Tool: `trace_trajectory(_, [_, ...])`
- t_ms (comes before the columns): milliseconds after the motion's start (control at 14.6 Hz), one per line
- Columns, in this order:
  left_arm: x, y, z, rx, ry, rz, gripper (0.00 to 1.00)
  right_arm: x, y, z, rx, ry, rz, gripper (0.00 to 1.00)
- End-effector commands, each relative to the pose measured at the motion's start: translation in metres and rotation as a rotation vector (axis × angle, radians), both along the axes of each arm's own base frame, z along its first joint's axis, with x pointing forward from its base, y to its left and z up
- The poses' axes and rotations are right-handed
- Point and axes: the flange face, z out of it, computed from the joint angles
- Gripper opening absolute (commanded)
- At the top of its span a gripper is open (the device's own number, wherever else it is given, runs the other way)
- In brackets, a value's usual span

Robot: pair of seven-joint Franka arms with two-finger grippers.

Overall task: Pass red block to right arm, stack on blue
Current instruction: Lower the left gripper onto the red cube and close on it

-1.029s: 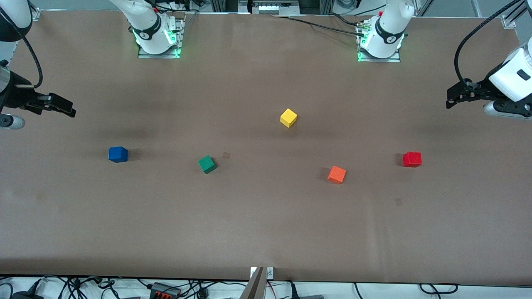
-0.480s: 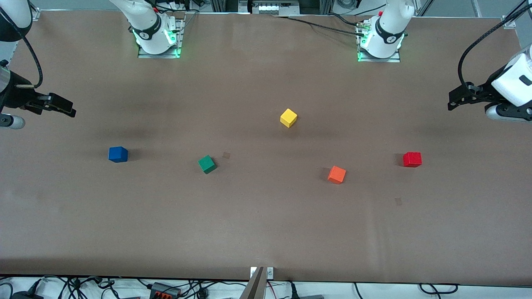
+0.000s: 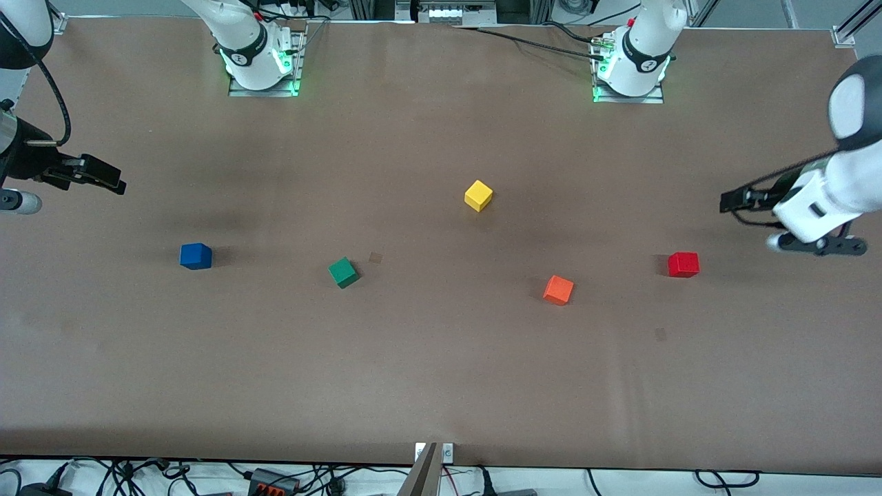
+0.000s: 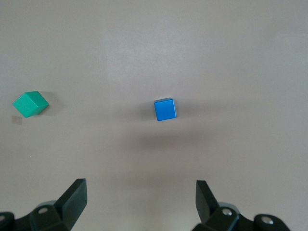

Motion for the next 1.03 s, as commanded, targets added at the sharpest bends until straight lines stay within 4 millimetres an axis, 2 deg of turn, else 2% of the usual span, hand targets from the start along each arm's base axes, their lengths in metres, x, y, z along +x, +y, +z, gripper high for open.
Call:
trace_trajectory(0, [0.003, 0.006, -0.054, 0.002, -0.049, 0.001, 1.00, -0.006, 0.000, 0.004, -0.011, -0.005, 0.017, 1.00])
trace_trajectory(206, [0.007, 0.013, -0.111, 0.007, -0.107, 0.008, 1.00, -0.006, -0.001, 0.003, -0.011, -0.003, 0.016, 1.00])
trace_trajectory(480, [-0.006, 0.014, -0.184, 0.013, -0.197, 0.003, 1.00, -0.006, -0.001, 0.001, -0.009, 0.006, 0.016, 1.00])
trace_trajectory(823, [-0.010, 0.016, -0.234, 0.018, -0.229, 0.001, 1.00, -0.003, 0.001, -0.002, -0.005, 0.010, 0.020, 1.00])
trace_trajectory(960, [-0.017, 0.020, -0.244, 0.019, -0.231, 0.008, 1.00, -0.003, 0.001, -0.004, -0.005, 0.012, 0.020, 1.00])
